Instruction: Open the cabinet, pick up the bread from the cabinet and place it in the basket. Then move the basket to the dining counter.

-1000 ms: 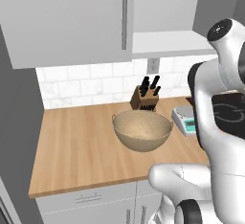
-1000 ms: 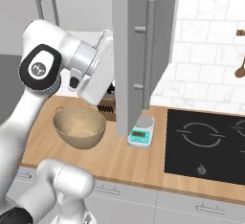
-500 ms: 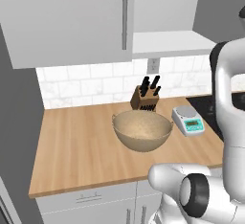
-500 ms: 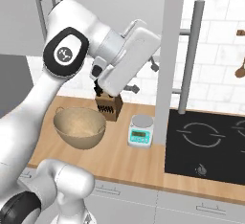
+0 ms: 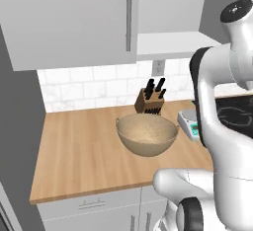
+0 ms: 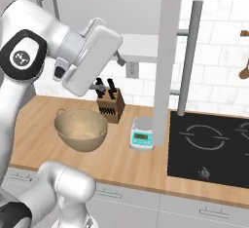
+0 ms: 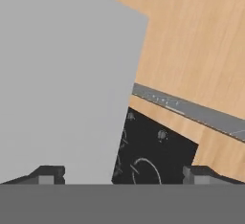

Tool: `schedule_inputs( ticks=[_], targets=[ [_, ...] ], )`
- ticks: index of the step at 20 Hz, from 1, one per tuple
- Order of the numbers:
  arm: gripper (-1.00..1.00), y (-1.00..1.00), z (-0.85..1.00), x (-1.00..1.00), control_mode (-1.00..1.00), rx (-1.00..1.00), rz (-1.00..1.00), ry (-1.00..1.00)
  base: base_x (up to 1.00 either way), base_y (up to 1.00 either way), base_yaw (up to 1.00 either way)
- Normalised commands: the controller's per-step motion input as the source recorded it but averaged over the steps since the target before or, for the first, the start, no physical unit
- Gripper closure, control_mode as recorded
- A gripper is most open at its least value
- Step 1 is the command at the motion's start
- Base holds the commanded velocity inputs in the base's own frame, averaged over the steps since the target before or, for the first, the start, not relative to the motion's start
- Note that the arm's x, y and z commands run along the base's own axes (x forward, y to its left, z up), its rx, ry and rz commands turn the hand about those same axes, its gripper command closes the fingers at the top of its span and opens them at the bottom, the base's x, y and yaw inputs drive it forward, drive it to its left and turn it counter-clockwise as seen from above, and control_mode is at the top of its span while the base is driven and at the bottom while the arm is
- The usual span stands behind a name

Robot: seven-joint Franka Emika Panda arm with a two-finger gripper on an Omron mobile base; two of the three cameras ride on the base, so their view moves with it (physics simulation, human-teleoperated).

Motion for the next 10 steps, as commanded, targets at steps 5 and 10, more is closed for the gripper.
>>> schedule_inputs(
  ticks=[5, 10],
  targets=[
    [-1.00, 1.00, 0.20, -0.06, -1.00, -0.07, 0.35, 0.16, 0.00, 0.00, 0.00],
    [-1.00, 0.94, 0.11, -0.27, -1.00, -0.10, 0.56, 0.25, 0.00, 0.00, 0.00]
  ],
)
